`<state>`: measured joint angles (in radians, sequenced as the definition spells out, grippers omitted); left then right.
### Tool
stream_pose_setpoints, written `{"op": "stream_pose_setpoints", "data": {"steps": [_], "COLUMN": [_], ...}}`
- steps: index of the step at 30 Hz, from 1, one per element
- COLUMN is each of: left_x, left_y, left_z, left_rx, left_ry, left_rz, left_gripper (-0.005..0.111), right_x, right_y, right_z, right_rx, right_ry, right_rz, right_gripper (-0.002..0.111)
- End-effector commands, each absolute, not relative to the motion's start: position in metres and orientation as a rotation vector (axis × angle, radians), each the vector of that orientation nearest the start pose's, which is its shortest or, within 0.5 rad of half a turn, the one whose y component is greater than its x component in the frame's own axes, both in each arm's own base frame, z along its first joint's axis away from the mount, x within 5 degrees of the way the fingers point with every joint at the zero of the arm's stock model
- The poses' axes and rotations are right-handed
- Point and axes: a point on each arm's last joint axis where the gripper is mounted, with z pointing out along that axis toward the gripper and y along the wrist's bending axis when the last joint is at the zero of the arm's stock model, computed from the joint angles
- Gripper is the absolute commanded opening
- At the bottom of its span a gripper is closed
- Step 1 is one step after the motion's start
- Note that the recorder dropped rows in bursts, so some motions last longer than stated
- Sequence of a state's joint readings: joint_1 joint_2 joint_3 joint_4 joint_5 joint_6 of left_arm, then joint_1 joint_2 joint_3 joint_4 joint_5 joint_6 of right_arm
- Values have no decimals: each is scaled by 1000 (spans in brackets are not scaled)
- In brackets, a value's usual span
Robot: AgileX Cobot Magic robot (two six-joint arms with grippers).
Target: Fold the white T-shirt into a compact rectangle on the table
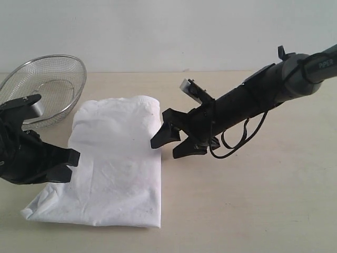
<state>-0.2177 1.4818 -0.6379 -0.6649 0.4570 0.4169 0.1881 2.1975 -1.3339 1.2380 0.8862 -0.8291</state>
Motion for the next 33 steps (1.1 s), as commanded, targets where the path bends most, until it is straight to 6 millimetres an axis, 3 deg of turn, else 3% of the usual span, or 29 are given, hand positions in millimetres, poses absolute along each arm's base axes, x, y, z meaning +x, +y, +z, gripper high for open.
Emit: {"op": "stream_pose_setpoints", "data": {"steps": [1,9,18,22,25,30,33], "left_x": [236,237,237,237,237,237,237], "left_y": [-78,-78,-78,-78,-78,-77,-77], "left_z": [174,174,174,174,174,174,174], "left_rx": [116,114,114,126,126,129,129], "left_ry": [2703,2699,2699,2697,2697,2695,2695], "left_rz": [-493,-489,-489,-486,-486,-485,-485], "left_gripper": [5,5,5,5,5,5,5], "right_x": [399,400,396,400,401,402,402], "right_y": [142,158,193,194,194,193,192], "right_z": [101,94,84,87,87,86,88], "right_rx": [-136,-94,-159,-169,-148,-132,-136], "right_ry": [2654,2595,2579,2562,2561,2564,2564], "right_rz": [1248,1290,1347,1346,1338,1317,1313], "right_gripper": [64,64,64,61,44,2,0]}}
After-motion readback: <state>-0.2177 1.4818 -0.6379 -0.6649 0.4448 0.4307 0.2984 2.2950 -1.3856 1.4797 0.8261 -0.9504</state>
